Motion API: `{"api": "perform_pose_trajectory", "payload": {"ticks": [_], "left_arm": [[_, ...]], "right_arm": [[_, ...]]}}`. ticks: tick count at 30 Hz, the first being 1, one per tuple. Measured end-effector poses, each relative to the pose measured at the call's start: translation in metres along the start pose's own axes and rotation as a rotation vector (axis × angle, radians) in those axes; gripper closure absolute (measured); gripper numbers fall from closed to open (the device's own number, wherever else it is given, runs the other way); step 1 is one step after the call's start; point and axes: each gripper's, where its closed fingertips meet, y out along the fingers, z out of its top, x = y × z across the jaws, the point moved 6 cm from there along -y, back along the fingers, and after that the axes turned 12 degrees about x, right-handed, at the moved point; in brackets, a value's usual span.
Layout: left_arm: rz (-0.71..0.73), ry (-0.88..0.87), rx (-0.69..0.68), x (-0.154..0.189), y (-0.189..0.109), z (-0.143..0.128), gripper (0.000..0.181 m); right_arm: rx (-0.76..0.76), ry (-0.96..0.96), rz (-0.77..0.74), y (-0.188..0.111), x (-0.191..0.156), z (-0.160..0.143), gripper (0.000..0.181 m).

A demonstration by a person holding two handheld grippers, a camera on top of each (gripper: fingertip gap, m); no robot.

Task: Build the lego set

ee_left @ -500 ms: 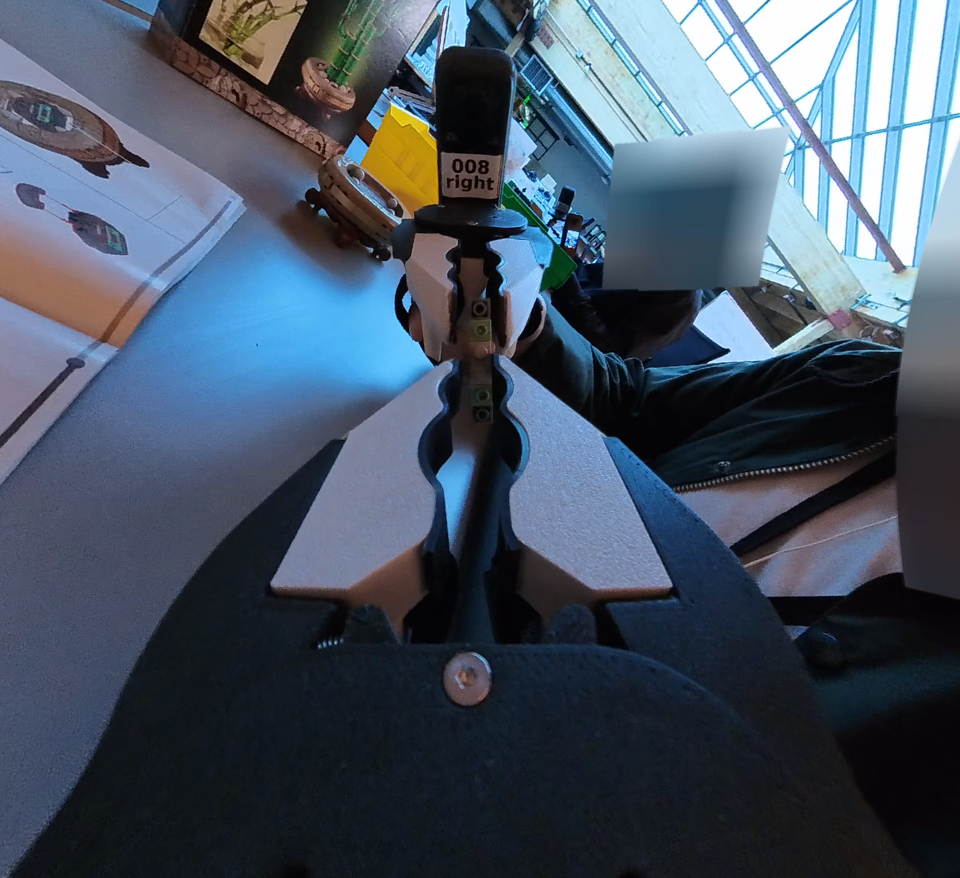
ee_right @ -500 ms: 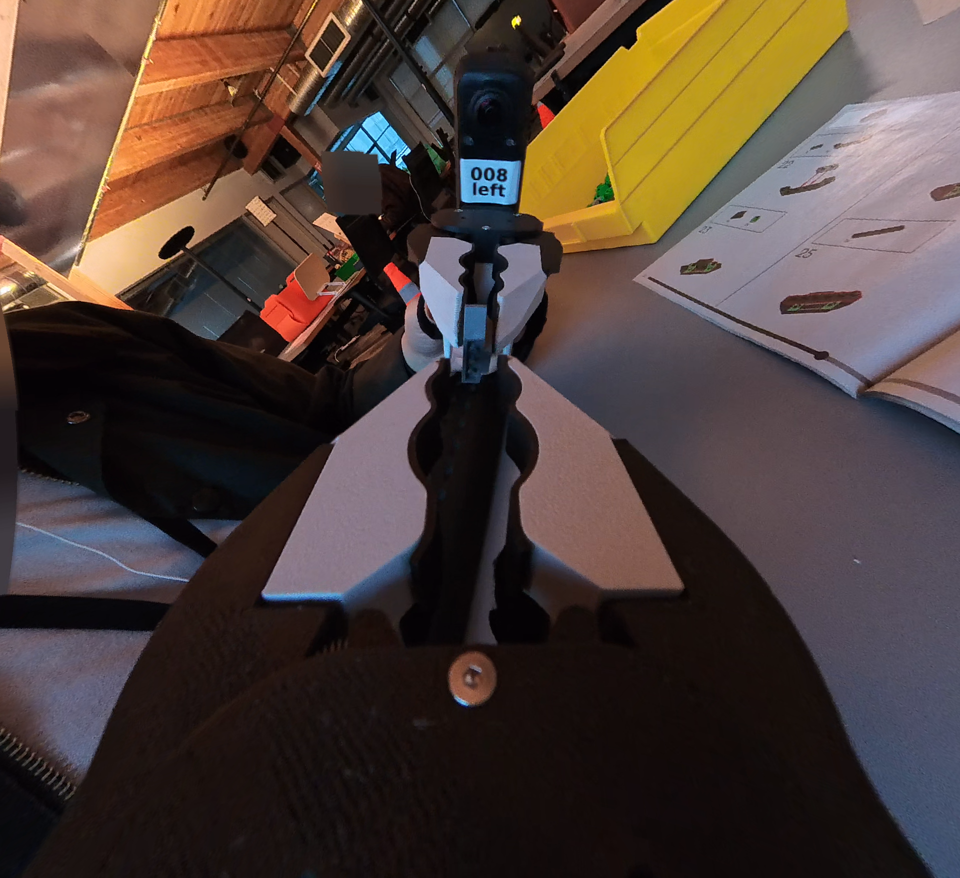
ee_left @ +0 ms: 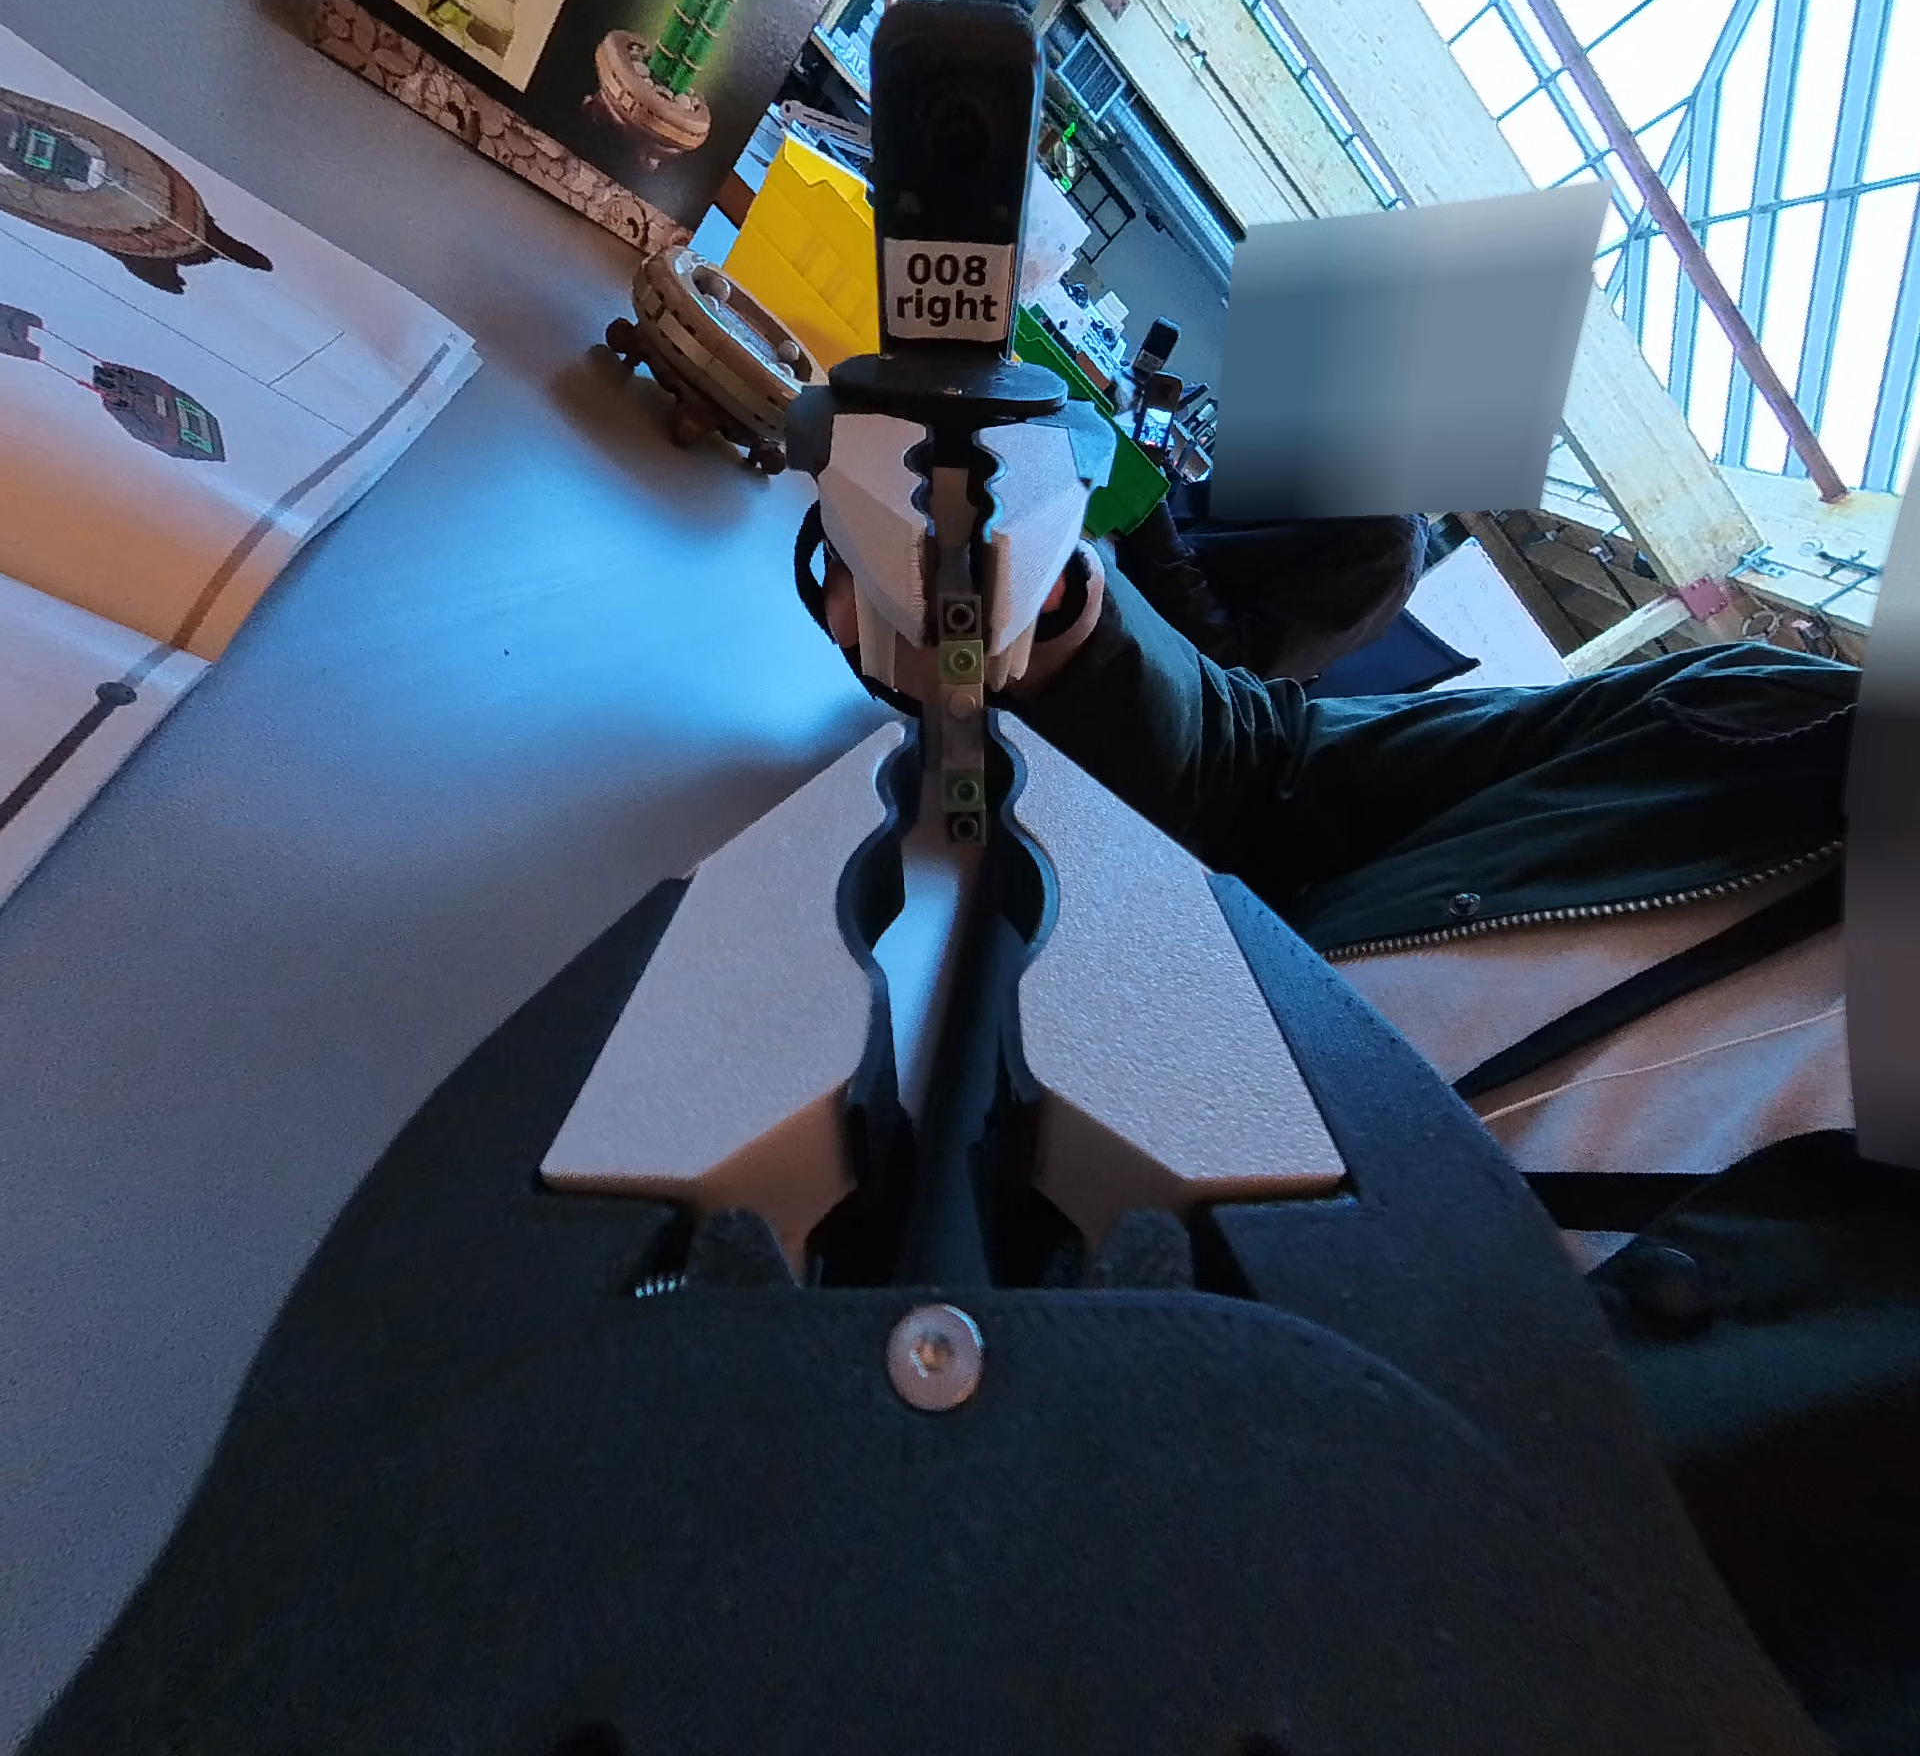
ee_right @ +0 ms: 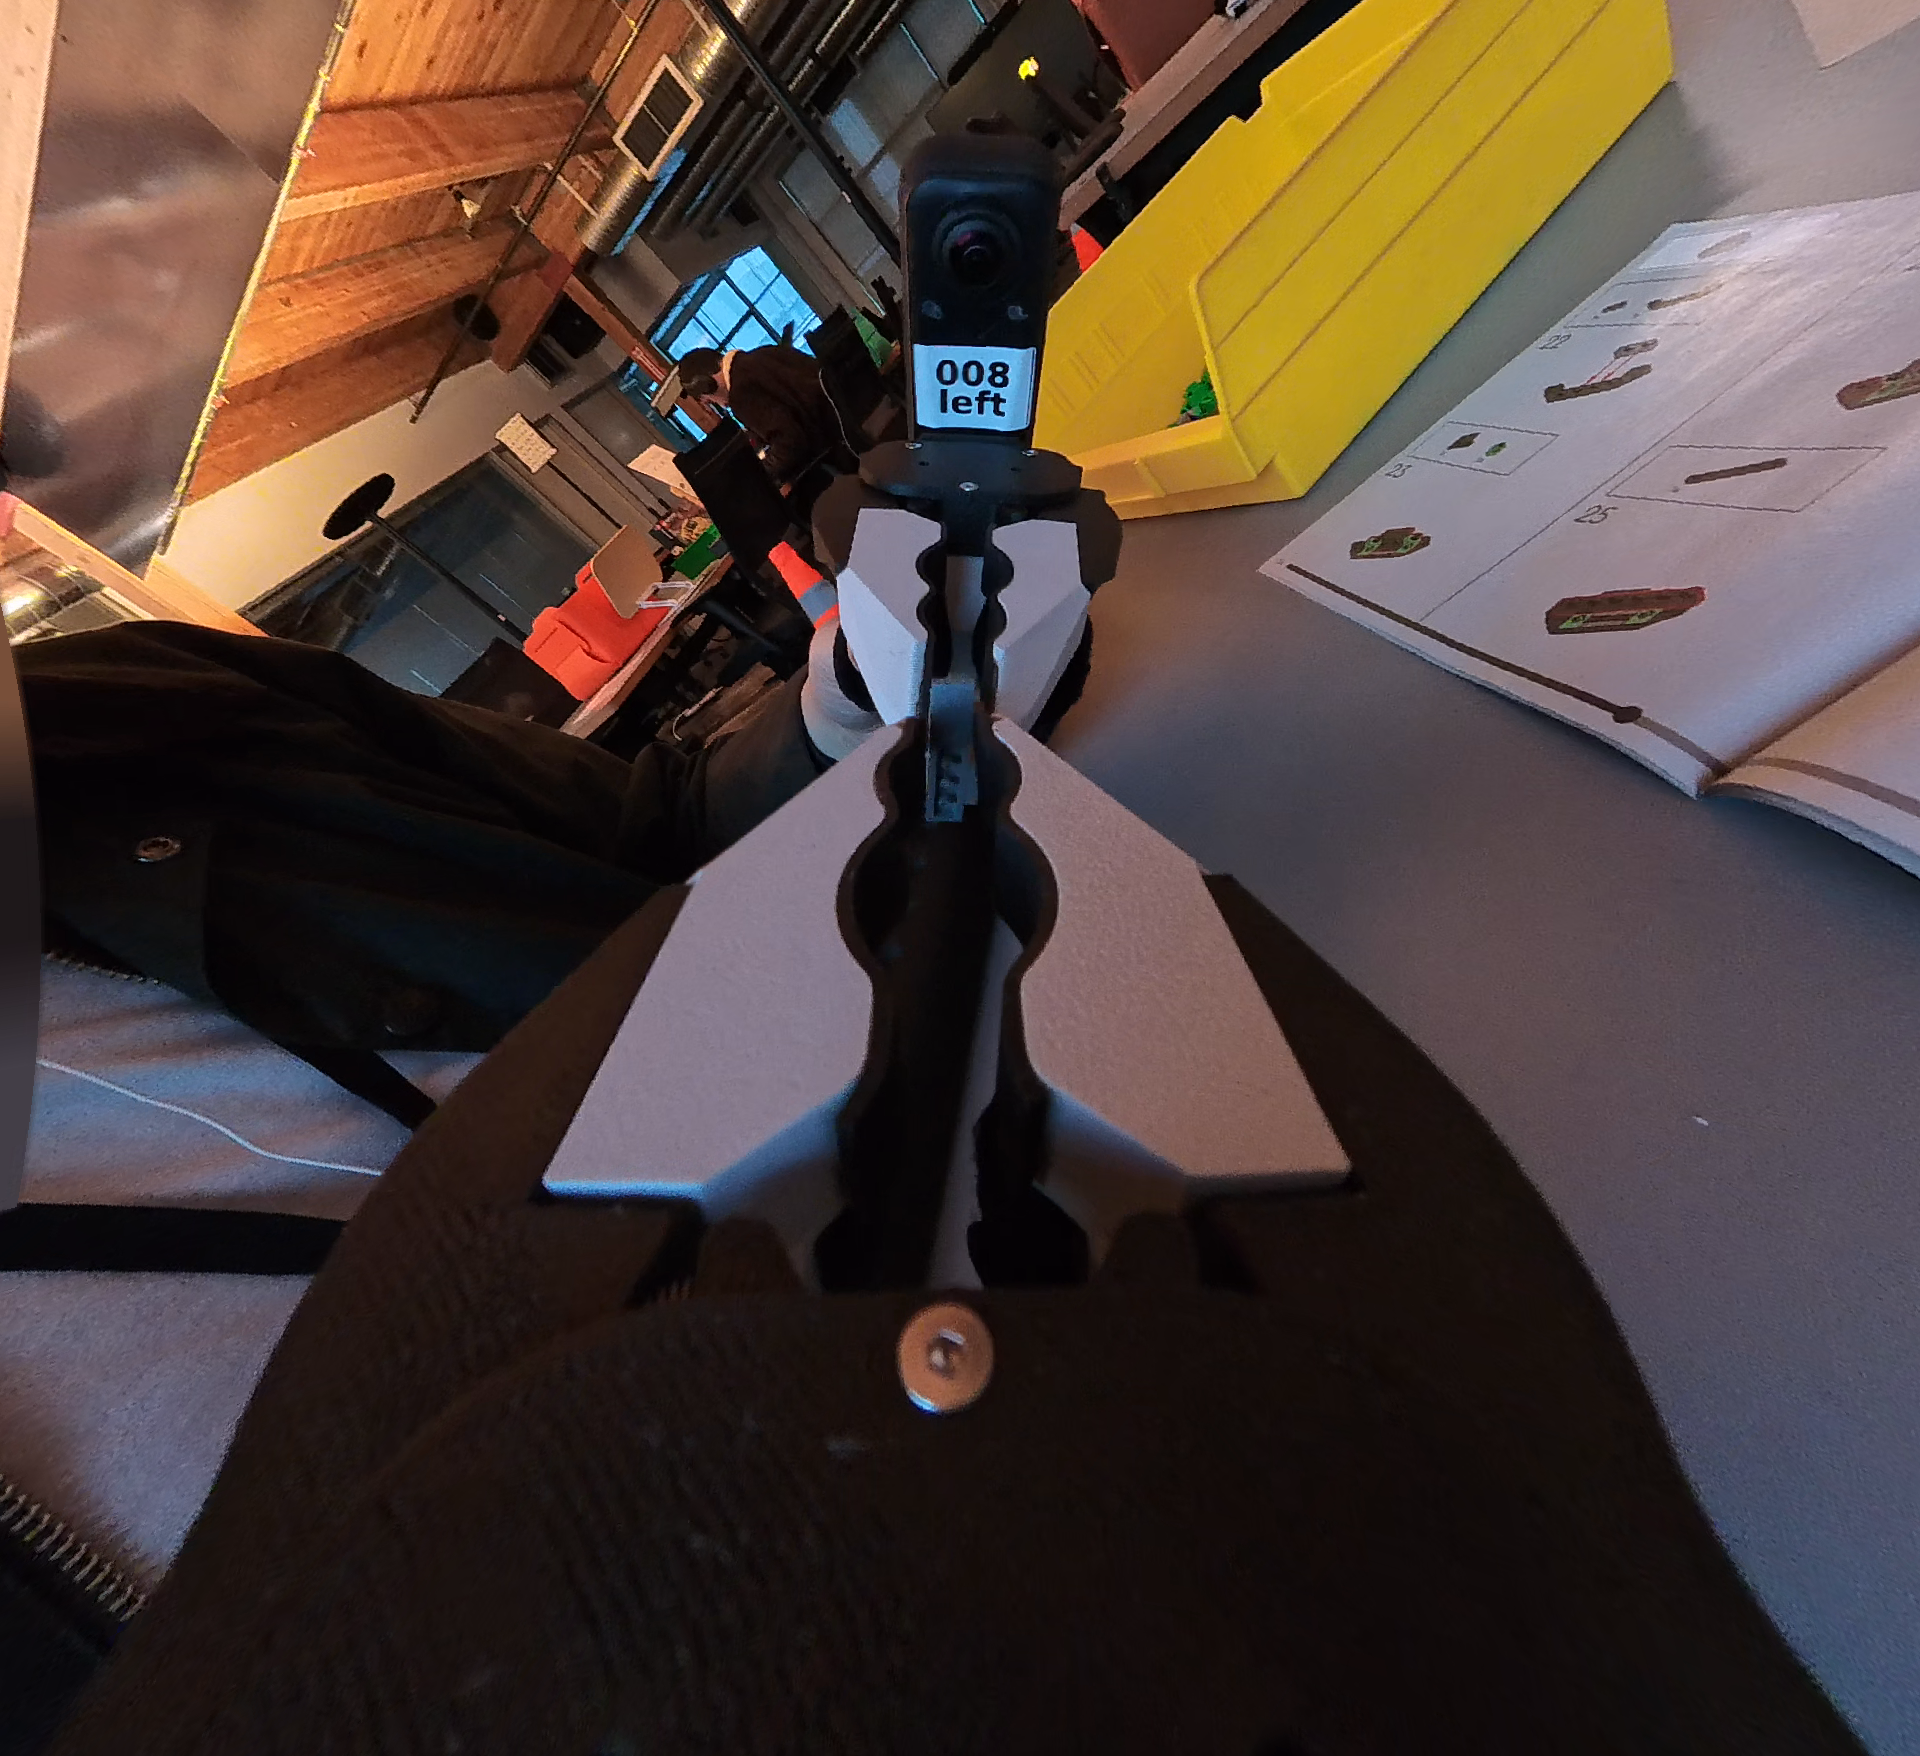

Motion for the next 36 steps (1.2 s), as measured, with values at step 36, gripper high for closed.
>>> {"api": "perform_pose_trajectory", "payload": {"ticks": [36], "left_arm": [[0.067,0.327,-0.009,0.016,0.003,0.0,0.171]], "right_arm": [[-0.008,-0.098,0.036,-0.001,-0.009,0.002,0.175]]}}
